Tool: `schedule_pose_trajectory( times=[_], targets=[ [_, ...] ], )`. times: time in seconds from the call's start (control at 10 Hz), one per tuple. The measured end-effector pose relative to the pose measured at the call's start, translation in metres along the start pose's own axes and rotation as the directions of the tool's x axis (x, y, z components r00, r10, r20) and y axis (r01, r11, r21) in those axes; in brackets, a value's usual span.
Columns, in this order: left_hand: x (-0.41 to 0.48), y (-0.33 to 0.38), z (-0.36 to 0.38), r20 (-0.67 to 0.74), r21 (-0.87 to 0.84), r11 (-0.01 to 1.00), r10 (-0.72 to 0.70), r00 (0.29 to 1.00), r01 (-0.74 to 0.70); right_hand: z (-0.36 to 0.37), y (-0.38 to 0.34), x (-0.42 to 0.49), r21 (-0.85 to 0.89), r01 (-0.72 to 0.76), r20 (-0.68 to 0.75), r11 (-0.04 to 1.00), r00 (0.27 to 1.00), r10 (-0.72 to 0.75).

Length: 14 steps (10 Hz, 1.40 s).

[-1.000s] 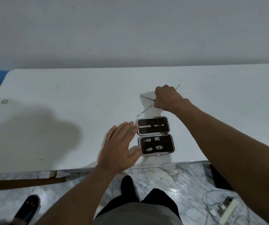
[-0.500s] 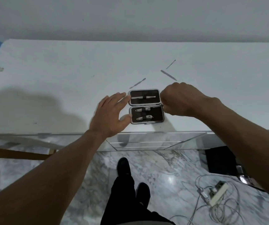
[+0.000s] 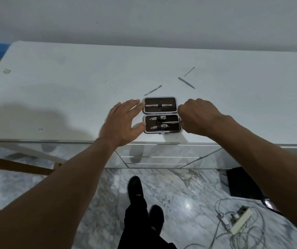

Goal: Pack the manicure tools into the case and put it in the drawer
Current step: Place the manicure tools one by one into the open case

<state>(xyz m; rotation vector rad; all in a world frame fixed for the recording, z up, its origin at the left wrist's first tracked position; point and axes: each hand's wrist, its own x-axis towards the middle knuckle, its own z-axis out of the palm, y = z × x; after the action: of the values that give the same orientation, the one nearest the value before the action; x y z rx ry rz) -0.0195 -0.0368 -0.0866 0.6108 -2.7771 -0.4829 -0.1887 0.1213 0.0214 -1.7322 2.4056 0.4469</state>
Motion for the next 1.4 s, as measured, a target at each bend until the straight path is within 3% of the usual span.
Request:
schedule_pose_trajectory(
  times=[0.2,0.6,0.8,1.1,1.2,1.4],
  targets=[
    [0.001,-0.001,-0.003,0.000,-0.011,1.000,-0.004,1.000,0.004,-0.008,-0.007,0.010,0.017,-0.002,0.008,1.000,1.000,0.002],
    [-0.001,-0.001,-0.001,0.010,-0.009,1.000,-0.001,1.000,0.001,0.019,-0.005,0.018,0.325,-0.046,-0.023,0.945,0.998,0.056],
    [-0.001,-0.001,-0.003,0.008,-0.004,1.000,0.003,1.000,-0.003,0.025,-0.004,0.019,0.376,-0.039,-0.031,0.926,0.998,0.054],
    [-0.002,0.002,-0.006,-0.003,-0.014,1.000,0.005,1.000,-0.005,0.003,-0.002,0.037,0.361,-0.064,0.144,0.931,0.990,0.012],
    [-0.001,0.002,-0.006,-0.003,-0.020,1.000,0.012,1.000,-0.012,-0.007,0.010,0.054,0.445,-0.106,0.112,0.889,0.992,0.062],
    [0.000,-0.001,-0.005,0.010,0.001,1.000,0.031,0.999,-0.031,-0.002,0.039,0.093,0.376,-0.278,-0.076,0.884,0.941,0.329]
  ],
)
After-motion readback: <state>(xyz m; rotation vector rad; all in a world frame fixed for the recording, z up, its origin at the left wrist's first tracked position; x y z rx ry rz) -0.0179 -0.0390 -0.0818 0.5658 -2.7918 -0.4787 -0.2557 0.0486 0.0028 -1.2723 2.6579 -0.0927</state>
